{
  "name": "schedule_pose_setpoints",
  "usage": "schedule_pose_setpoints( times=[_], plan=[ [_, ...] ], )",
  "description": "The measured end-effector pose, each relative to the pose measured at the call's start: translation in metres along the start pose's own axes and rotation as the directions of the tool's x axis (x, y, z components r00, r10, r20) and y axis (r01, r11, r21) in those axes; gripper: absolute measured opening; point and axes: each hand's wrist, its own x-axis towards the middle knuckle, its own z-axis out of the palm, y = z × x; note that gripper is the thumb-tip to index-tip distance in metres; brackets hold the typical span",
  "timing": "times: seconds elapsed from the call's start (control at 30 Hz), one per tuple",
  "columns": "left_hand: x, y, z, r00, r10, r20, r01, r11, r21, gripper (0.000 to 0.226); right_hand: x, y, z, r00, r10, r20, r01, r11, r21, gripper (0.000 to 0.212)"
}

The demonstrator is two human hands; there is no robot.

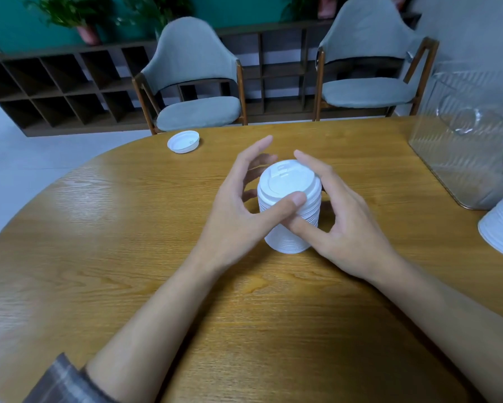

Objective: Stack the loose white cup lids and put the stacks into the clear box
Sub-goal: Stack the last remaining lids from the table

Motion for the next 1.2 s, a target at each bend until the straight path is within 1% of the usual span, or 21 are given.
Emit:
schedule_pose_setpoints(
  times=[0.1,0.27,0.47,0.57,0.7,0.8,0.87,0.93,1.0,1.07,1.13,1.2],
  plan=[
    [0.002,-0.002,-0.001,0.999,0.017,-0.044,-0.018,1.0,-0.019,0.079,0.0,0.0,0.0,1.0,0.003,0.009,-0.003,1.0,0.002,0.084],
    [0.003,-0.003,-0.007,1.0,0.024,0.013,-0.023,0.999,-0.022,0.075,0.0,0.0,-0.003,0.999,0.016,0.033,-0.017,1.0,0.026,0.088],
    [0.002,-0.002,-0.007,0.999,0.035,0.012,-0.035,0.999,0.003,0.073,-0.001,0.005,-0.004,0.998,0.023,0.057,-0.026,0.998,0.057,0.08],
    [0.004,-0.008,-0.007,0.999,-0.004,0.048,0.006,0.999,-0.041,0.072,-0.001,0.007,-0.004,0.997,0.029,0.067,-0.032,0.998,0.054,0.081],
    [0.005,-0.012,-0.011,0.991,-0.056,0.12,0.071,0.99,-0.12,0.071,-0.001,0.007,-0.002,0.996,0.031,0.085,-0.032,0.999,0.012,0.09],
    [0.005,-0.012,-0.012,0.988,-0.046,0.148,0.065,0.99,-0.123,0.069,-0.001,0.008,-0.001,0.997,0.03,0.065,-0.03,1.0,-0.003,0.091],
    [0.006,-0.013,-0.013,0.993,-0.009,0.117,0.021,0.995,-0.102,0.06,-0.001,0.009,0.001,0.998,0.03,0.054,-0.03,1.0,-0.004,0.091],
    [0.01,-0.015,-0.016,0.999,0.032,0.0,-0.032,0.996,-0.079,0.046,-0.001,0.011,0.003,0.999,0.029,0.039,-0.029,1.0,0.01,0.091],
    [0.015,-0.023,-0.023,0.984,0.029,-0.176,-0.034,0.999,-0.026,0.035,-0.001,0.012,0.004,0.999,0.034,0.035,-0.035,0.999,0.029,0.091],
    [0.023,-0.039,-0.032,0.953,0.007,-0.304,0.028,0.993,0.111,0.026,0.0,0.012,0.003,0.998,0.04,0.04,-0.042,0.998,0.039,0.091],
    [0.03,-0.059,-0.042,0.943,0.025,-0.332,0.084,0.947,0.309,0.025,0.0,0.013,0.003,0.998,0.039,0.039,-0.04,0.998,0.043,0.09],
    [0.038,-0.074,-0.051,0.947,0.08,-0.312,0.079,0.881,0.467,0.028,0.001,0.013,0.003,0.999,0.031,0.038,-0.033,0.998,0.044,0.089]
  ],
)
